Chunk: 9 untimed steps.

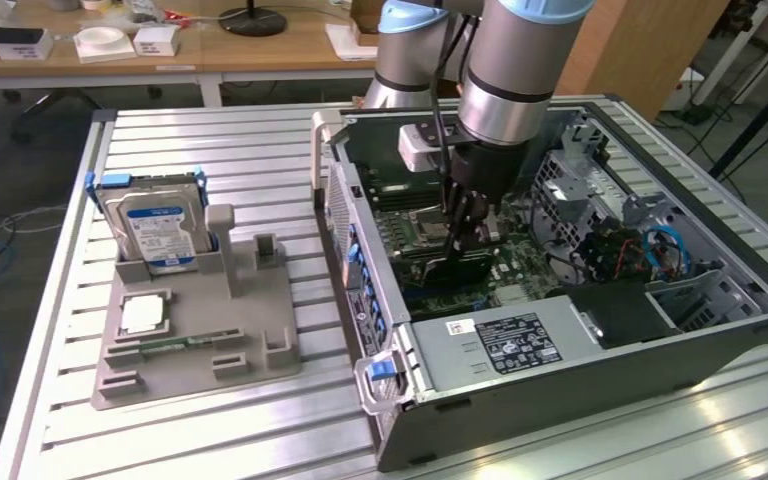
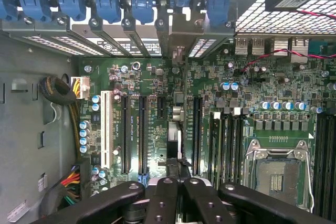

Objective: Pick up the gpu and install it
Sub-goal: 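Press down on the gpu until it lock into place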

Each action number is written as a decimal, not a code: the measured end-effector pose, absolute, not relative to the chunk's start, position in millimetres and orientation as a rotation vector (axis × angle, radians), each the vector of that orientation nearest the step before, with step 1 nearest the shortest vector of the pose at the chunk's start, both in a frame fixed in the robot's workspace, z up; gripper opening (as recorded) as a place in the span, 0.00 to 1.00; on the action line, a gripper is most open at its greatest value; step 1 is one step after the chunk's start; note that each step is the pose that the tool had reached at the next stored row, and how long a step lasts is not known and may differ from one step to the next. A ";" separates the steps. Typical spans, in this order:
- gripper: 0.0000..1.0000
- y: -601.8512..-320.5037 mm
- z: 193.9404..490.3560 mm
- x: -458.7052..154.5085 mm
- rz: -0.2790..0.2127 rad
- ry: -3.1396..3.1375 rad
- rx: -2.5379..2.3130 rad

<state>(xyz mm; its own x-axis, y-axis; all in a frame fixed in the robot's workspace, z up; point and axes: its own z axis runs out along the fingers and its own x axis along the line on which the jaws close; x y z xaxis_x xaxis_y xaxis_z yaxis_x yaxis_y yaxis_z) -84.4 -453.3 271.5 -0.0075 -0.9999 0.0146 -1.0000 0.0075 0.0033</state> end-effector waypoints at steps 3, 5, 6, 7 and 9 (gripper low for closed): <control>0.11 -453.3 271.5 -84.4 0.013 -2.221 2.204; 0.11 -453.3 271.5 -84.4 0.013 -2.221 2.204; 0.11 -453.3 271.5 -84.4 0.013 -2.221 2.204; 0.11 -453.3 271.3 -84.5 0.013 -2.221 2.204; 0.11 -453.3 270.8 -85.2 0.013 -2.221 2.204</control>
<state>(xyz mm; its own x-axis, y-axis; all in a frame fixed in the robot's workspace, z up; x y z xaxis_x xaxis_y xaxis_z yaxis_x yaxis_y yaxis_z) -85.2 -453.3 270.8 -0.0077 -0.9999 0.0146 -1.0000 0.0077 0.0033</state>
